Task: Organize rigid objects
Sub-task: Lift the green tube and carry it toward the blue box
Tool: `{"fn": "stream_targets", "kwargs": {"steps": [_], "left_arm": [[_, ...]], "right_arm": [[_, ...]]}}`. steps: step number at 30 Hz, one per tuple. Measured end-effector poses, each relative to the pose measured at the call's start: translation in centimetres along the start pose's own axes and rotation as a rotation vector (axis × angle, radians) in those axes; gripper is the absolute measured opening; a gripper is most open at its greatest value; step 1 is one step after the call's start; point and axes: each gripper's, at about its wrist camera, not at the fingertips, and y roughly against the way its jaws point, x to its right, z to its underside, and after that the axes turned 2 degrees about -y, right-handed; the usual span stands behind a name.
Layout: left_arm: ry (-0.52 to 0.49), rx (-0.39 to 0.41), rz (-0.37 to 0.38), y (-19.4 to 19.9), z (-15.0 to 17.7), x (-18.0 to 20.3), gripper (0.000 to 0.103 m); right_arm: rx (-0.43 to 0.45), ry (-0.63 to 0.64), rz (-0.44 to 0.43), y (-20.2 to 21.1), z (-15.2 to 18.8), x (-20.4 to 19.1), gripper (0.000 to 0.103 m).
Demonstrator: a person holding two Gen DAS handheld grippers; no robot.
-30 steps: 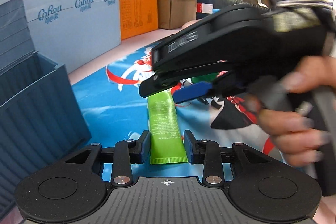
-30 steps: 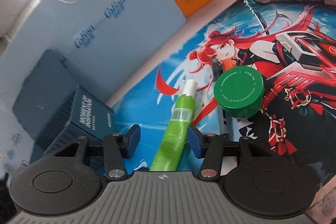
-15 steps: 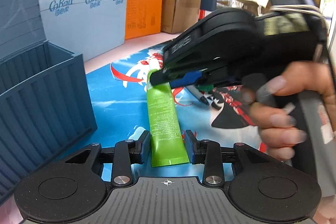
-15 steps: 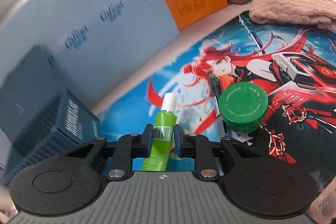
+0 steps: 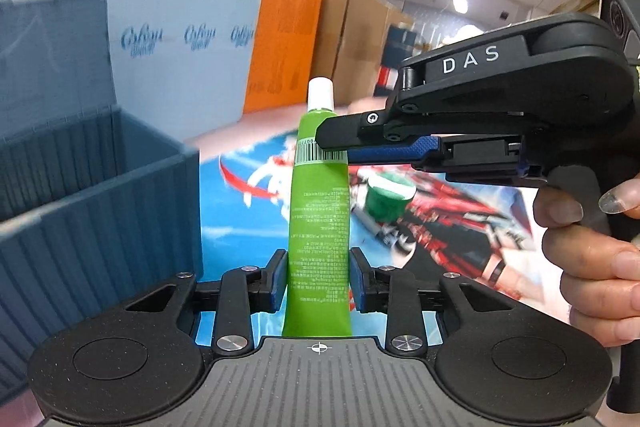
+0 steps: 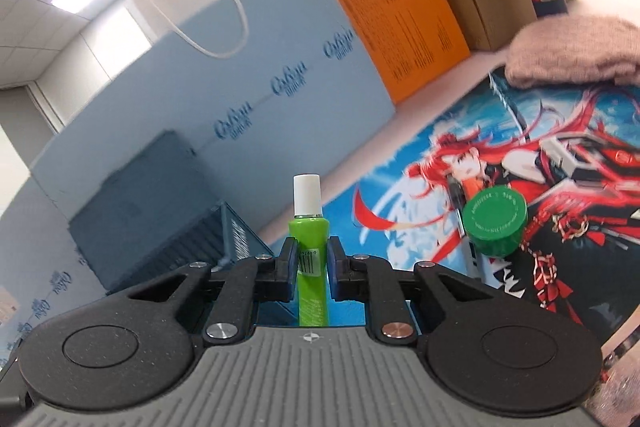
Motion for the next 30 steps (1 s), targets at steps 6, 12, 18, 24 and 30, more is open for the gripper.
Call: {"fn": "stream_targets", "kwargs": {"steps": [6, 12, 18, 24, 30], "left_arm": [[-0.039, 0.109, -0.039, 3.3, -1.2, 0.1, 0.03], [-0.101, 0.199, -0.141, 7.4, -2.3, -1.1, 0.03], [-0.086, 0.29, -0.257, 11.4, -3.0, -3.6, 0.03], [-0.034, 0.291, -0.353, 14.1, -2.4, -8.0, 0.03], [0.05, 0.208, -0.365, 13.2, -1.4, -11.6, 0.032]], "right_arm": [[0.066, 0.051, -0.056, 2.0, -1.0, -3.1, 0.014], [0.099, 0.13, -0.155, 2.3, -1.7, -7.6, 0.014], [0.095, 0.161, -0.271, 1.1, -2.2, -12.6, 0.014], [0.022, 0.132, -0.335, -3.1, -1.0, -17.1, 0.014], [-0.052, 0.116, -0.29, -7.2, 1.0, -18.5, 0.013]]}}
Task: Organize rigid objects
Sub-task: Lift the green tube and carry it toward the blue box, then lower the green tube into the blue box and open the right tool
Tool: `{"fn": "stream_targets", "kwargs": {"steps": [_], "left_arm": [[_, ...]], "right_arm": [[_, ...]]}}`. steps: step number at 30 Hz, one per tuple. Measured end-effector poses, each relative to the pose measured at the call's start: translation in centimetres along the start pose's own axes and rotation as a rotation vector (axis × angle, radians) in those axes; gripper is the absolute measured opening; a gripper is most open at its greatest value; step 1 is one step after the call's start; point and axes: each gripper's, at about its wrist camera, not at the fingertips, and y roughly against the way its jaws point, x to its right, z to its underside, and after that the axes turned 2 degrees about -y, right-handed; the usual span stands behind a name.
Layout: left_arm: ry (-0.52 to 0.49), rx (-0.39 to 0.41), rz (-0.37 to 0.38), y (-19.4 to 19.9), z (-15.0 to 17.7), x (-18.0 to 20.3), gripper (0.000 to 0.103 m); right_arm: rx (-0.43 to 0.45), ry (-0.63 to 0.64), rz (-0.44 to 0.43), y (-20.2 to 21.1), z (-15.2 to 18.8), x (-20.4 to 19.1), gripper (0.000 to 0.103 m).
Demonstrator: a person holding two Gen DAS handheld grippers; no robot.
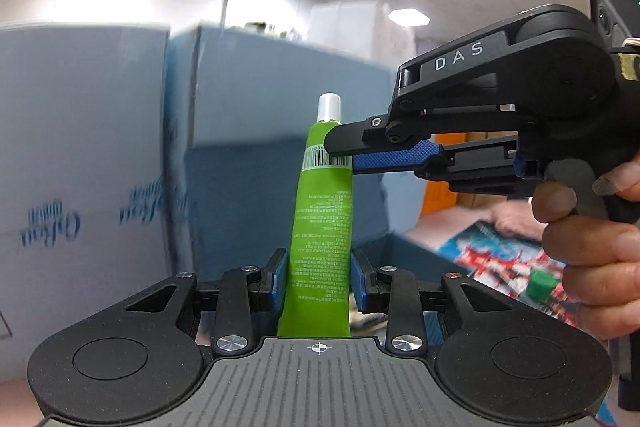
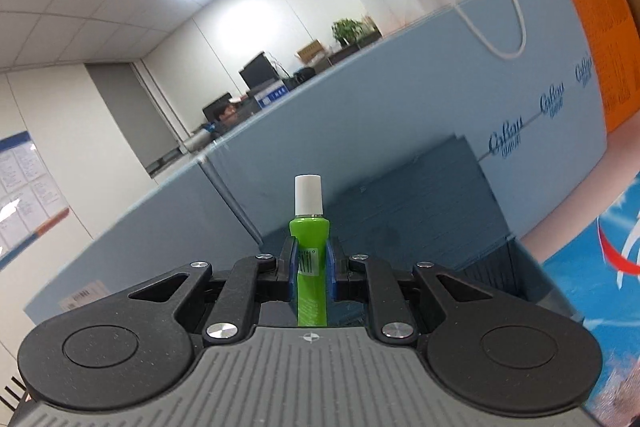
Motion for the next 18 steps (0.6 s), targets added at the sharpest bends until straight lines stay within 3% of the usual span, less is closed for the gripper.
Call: {"fn": "stream_targets", "kwargs": {"steps": [5, 6, 7, 9, 18], "left_arm": [[0.029, -0.046, -0.036, -1.0, 0.5, -0.6, 0.036], [0.036, -0.046, -0.037, -1.0, 0.5, -0.7, 0.041], [0.04, -0.042, -0.036, -0.9, 0.5, -0.8, 0.049], [0.058, -0.03, -0.033, -0.4, 0.7, -1.2, 0.056], [0.088, -0.038, -0.053, -0.7, 0.6, -1.9, 0.056]], "right_arm": [[-0.049, -0.058, 0.056, -1.7, 1.4, 2.2, 0.012], [-0.058, -0.059, 0.067, -1.9, 1.7, 2.4, 0.011], [-0.066, -0.062, 0.074, -2.2, 2.0, 2.7, 0.004], [-0.08, -0.069, 0.08, -2.4, 2.3, 3.1, 0.001], [-0.108, -0.08, 0.137, -3.0, 2.5, 4.8, 0.001]]}}
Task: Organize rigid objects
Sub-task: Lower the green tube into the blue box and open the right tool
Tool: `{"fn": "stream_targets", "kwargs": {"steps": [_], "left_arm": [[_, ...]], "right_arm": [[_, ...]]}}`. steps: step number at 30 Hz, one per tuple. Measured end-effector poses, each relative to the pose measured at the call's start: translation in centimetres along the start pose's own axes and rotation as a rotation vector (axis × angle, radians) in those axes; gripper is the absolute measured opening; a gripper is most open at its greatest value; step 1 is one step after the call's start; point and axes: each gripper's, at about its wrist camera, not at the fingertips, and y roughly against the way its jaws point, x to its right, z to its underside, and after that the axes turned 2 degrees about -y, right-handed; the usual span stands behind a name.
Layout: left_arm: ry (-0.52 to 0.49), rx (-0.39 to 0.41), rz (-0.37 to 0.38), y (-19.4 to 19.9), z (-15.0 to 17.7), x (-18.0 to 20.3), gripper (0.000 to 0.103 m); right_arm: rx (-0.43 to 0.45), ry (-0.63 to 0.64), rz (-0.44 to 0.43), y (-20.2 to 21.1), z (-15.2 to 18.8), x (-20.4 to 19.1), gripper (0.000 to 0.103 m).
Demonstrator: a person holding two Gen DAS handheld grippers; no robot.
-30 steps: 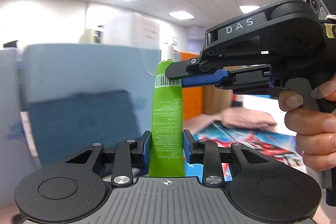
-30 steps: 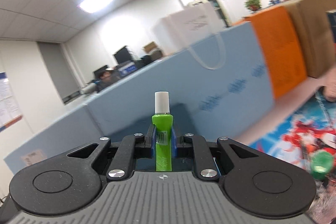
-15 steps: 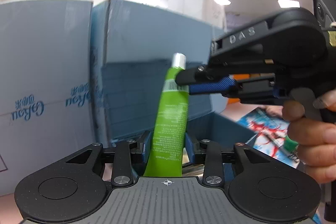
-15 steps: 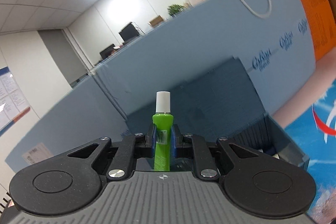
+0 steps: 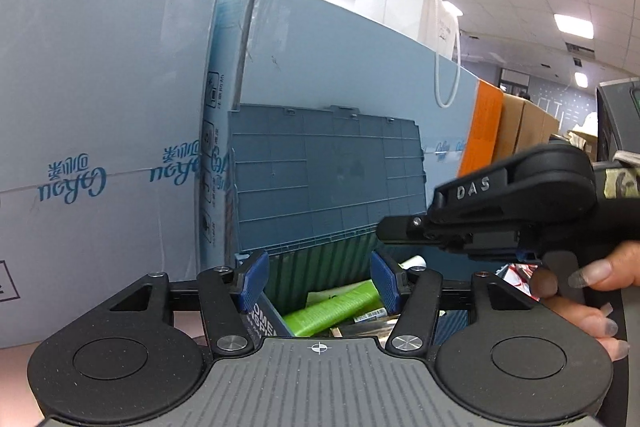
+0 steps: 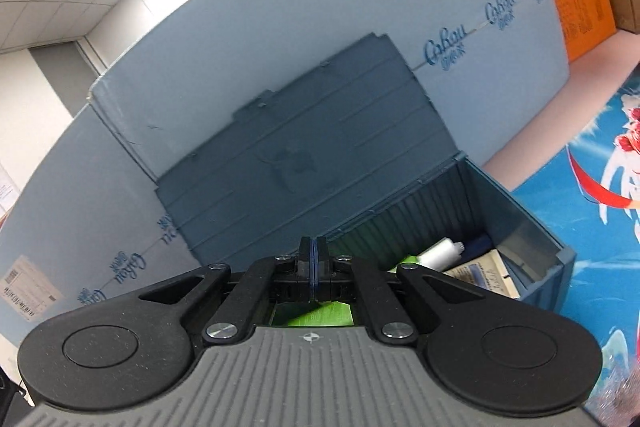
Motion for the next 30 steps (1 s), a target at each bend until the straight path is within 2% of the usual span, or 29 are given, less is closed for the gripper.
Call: {"fn": "stream_targets", "kwargs": {"steps": [9, 13, 23, 30], "left_arm": [[0.019, 0.001, -0.003, 0.0, 0.0, -0.1, 0.056], [0.035, 0.008, -0.01, 0.0, -0.1, -0.1, 0.057], [0.044, 0.023, -0.025, 0.1, -0.3, 0.4, 0.058], [0.079, 0.05, -0.025, 0.3, -0.4, 0.3, 0.064]], "right_arm": [[-0.005, -0.02, -0.002, 0.4, 0.9, 1.1, 0.002], [0.033, -0.043, -0.028, 0.8, 1.6, 1.8, 0.003], [0.077, 0.012, -0.07, 1.9, 1.9, 1.6, 0.004], [0.119, 0.024, -0.077, 3.0, 1.6, 1.8, 0.004]]}}
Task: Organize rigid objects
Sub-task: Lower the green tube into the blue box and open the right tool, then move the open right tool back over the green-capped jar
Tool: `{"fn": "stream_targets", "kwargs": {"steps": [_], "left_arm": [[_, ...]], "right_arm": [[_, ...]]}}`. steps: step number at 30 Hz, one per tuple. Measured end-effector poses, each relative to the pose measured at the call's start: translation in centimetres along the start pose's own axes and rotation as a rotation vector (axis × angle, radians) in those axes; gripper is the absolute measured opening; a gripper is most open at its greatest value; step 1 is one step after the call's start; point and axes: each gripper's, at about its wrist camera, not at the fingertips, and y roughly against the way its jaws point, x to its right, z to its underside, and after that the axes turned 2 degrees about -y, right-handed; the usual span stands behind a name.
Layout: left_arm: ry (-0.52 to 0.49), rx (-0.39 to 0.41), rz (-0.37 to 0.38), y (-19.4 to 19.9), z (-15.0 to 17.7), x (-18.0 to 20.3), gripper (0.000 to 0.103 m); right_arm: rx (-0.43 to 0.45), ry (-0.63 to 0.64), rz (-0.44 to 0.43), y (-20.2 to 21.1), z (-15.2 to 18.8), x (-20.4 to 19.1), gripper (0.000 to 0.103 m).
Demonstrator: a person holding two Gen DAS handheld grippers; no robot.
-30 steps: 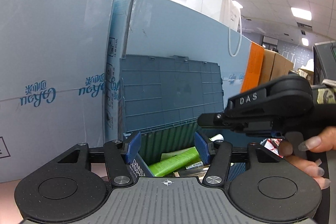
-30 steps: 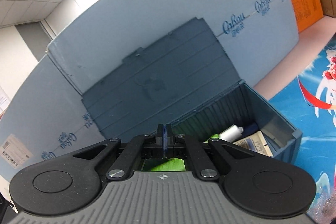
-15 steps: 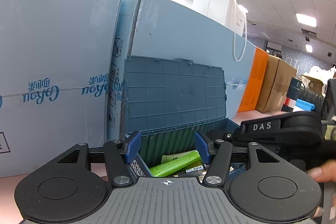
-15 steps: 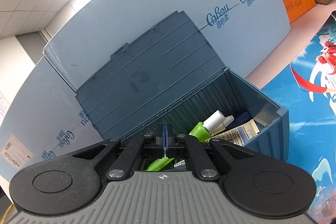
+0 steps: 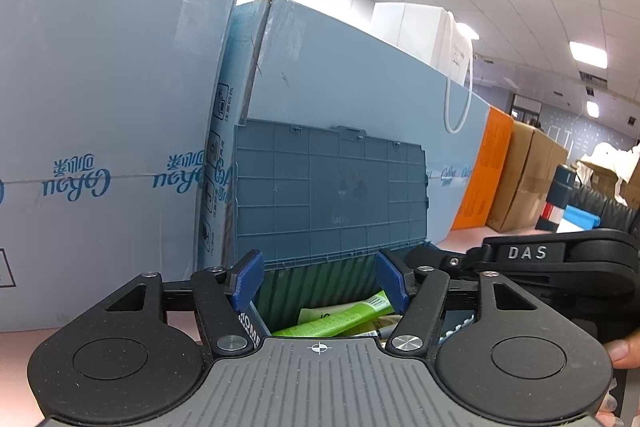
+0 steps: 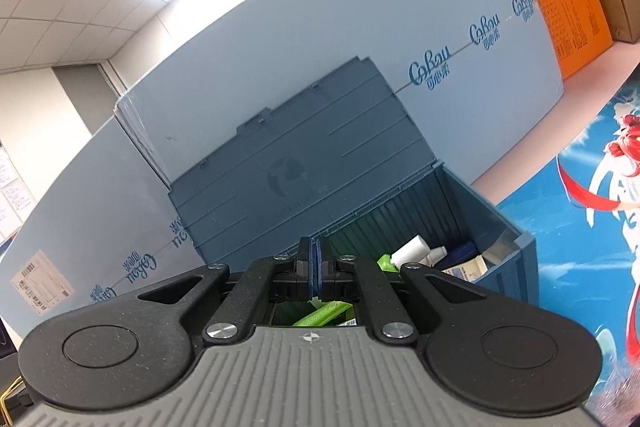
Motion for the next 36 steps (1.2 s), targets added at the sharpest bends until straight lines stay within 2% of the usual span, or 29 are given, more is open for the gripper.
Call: {"fn": "stream_targets", "kwargs": {"steps": [7, 14, 21, 27, 29, 32, 36], "left_arm": [[0.026, 0.038, -0.008, 0.4, -0.2, 0.2, 0.068], [0.016, 0.058, 0.024, 0.7, -0.6, 1.4, 0.071], [0.007, 0.089, 0.07, 1.0, -0.6, 3.0, 0.08], [0.016, 0.093, 0.128, 0.6, -0.4, 4.6, 0.084], [0.014, 0.091, 0.152, 0.4, -0.1, 5.3, 0.087], [-0.001, 0.081, 0.189, 0.1, 0.4, 6.4, 0.087], [-0.02, 0.063, 0.235, -0.6, 1.2, 7.9, 0.088]], "right_arm": [[0.062, 0.012, 0.002, 1.5, -0.7, 0.1, 0.004], [0.135, 0.035, 0.031, 4.1, -1.5, 0.5, 0.006], [0.218, 0.131, 0.142, 7.8, -2.2, 1.5, 0.016], [0.259, 0.173, 0.234, 10.0, -2.3, 3.3, 0.03], [0.274, 0.181, 0.266, 10.6, -2.3, 3.9, 0.046], [0.301, 0.2, 0.304, 11.5, -2.1, 4.8, 0.062], [0.331, 0.217, 0.361, 12.2, -2.0, 5.9, 0.078]]}}
